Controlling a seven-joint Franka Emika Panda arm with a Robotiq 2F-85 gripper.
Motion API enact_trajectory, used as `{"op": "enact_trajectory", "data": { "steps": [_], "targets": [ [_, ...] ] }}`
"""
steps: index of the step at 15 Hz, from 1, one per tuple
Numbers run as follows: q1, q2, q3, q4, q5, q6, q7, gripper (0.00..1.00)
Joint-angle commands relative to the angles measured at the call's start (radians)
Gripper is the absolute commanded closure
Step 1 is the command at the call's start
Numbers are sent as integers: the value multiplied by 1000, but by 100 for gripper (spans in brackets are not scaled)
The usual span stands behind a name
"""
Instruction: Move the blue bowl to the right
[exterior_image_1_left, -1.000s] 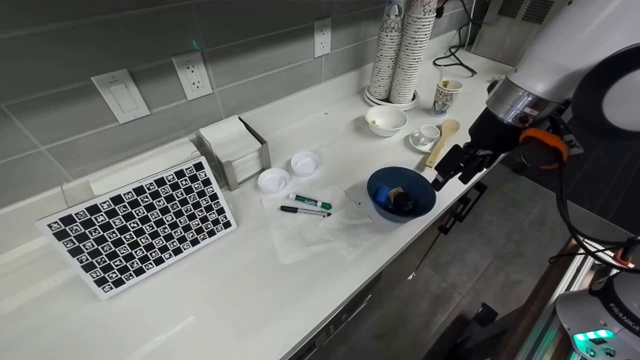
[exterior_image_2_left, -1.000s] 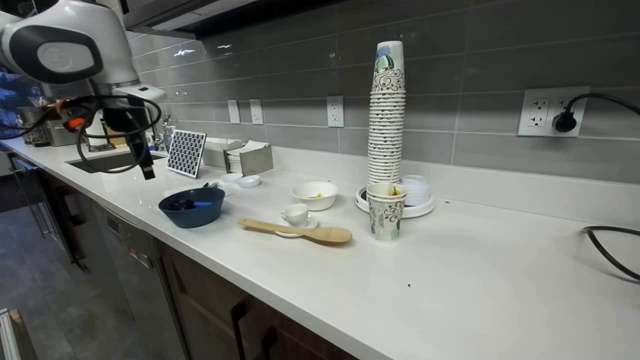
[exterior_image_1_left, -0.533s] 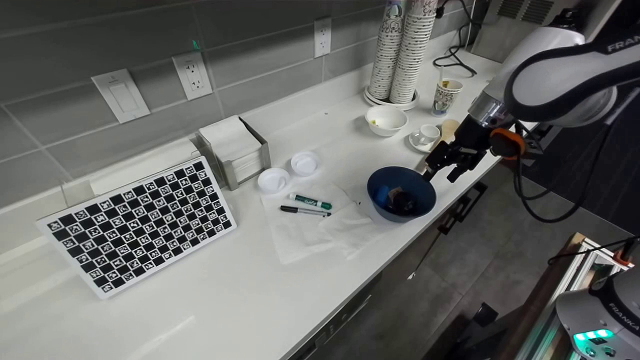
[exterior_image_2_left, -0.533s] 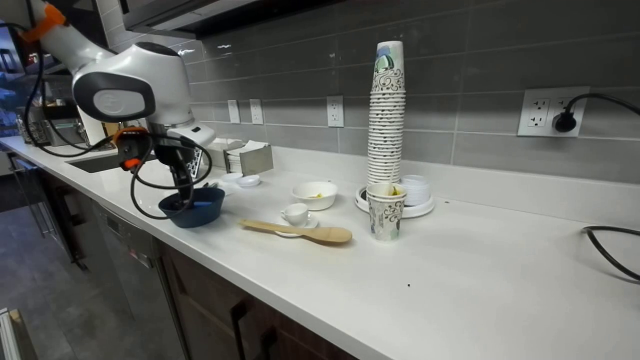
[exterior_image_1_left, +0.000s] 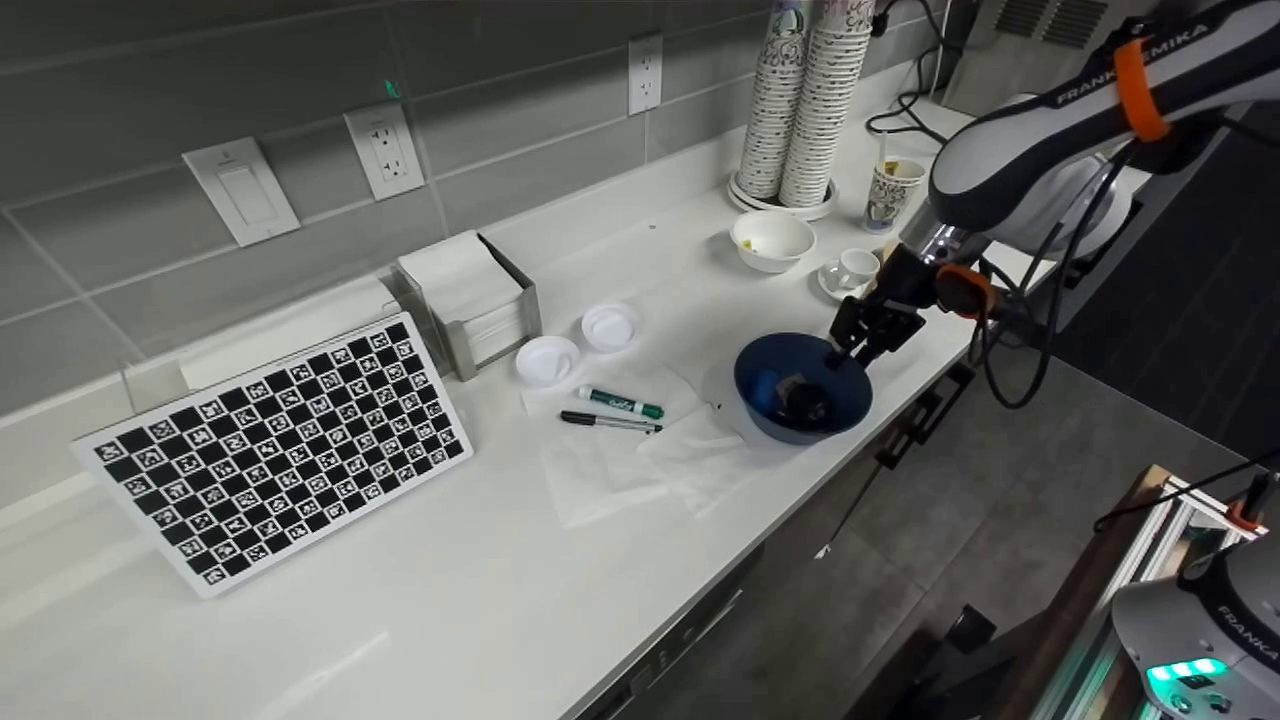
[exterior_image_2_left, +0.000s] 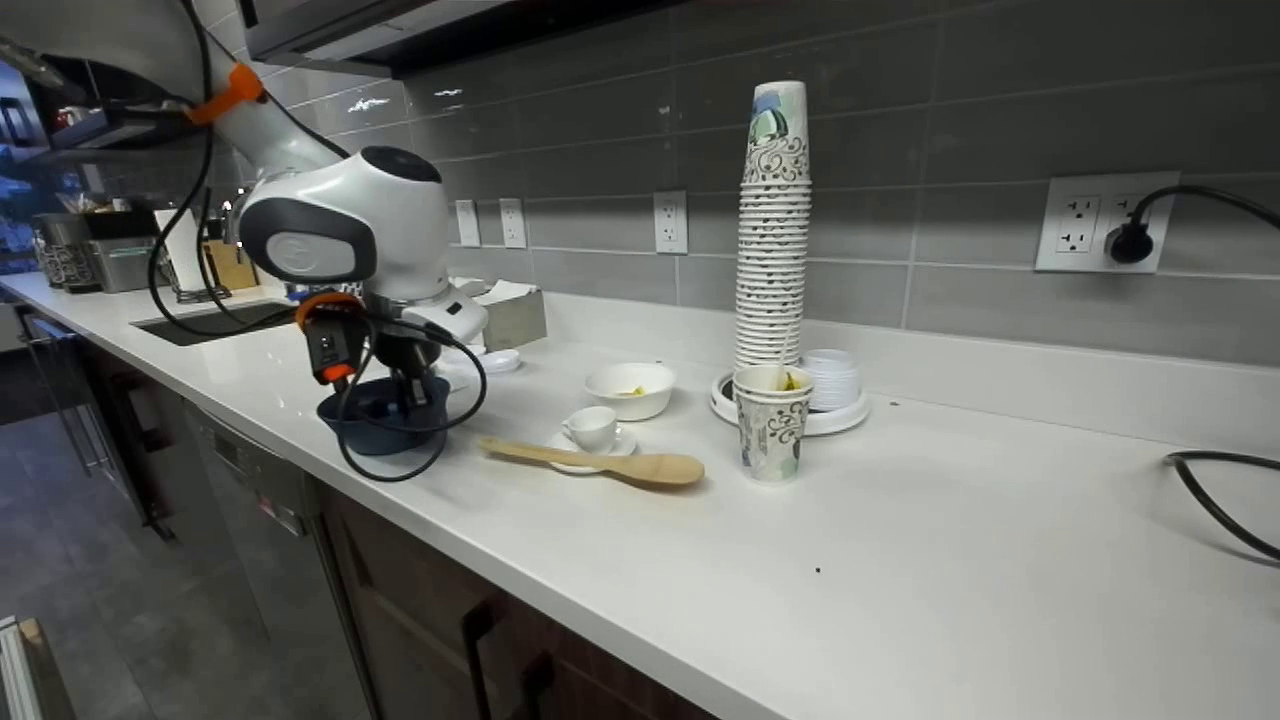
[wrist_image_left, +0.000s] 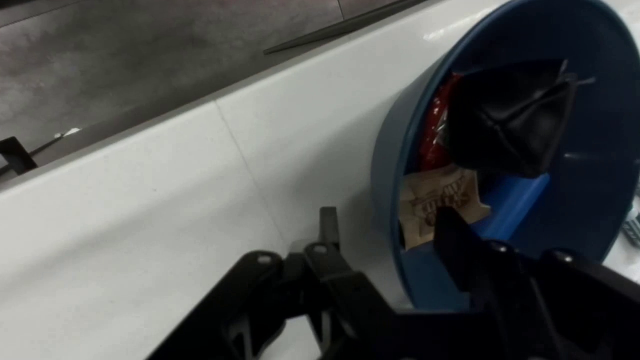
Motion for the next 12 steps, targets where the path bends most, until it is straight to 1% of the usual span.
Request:
{"op": "enact_trajectory", "data": {
  "steps": [1,2,3,4,6,8,9,12],
  "targets": [
    [-41,93,45,83,32,-20,-41,78],
    [-48,99,54,92,21,-24,-44,84],
    [-54,99,62,98,9,-30,-46,92],
    [-58,98,70,104,-1,-32,-50,98],
    [-65,86,82,108,-8,-45,-64,100],
    [-70,70,87,116,-3,-67,-46,100],
    [-73,60,85,117,-11,-78,6,99],
    [-89,-14,74,91,11,-45,128,99]
  ]
}}
